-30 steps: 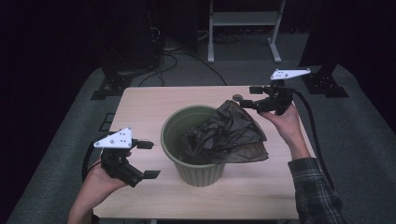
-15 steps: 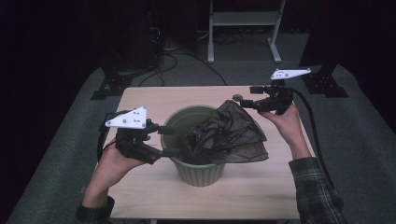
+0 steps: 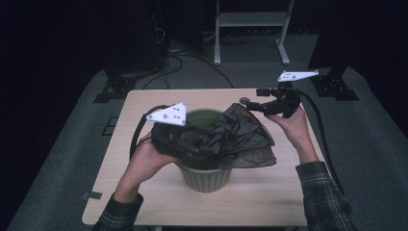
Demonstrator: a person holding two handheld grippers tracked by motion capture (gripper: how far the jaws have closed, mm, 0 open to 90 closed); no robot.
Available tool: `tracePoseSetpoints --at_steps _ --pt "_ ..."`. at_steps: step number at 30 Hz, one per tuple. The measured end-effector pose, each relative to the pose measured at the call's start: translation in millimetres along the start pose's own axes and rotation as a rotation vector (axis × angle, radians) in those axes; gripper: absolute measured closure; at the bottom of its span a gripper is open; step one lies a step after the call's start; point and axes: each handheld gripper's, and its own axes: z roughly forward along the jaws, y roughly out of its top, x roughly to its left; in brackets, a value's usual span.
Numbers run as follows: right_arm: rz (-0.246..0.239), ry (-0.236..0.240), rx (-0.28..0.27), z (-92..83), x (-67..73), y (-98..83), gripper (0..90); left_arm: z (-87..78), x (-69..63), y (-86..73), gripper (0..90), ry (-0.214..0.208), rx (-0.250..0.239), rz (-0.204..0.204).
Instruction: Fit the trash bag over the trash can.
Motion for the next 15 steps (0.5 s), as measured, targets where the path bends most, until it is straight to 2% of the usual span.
tracePoseSetpoints --at_steps 7,15 --pt "0.003 0.003 -0.002 0.8 0.1 -0.3 10.9 34.5 2.9 13.7 39.6 -0.027 0.031 0.009" --pt "0.004 0.000 0.002 -1.3 0.4 -0.4 10.9 65.8 6.0 18.9 42.5 -0.065 0.054 0.001"
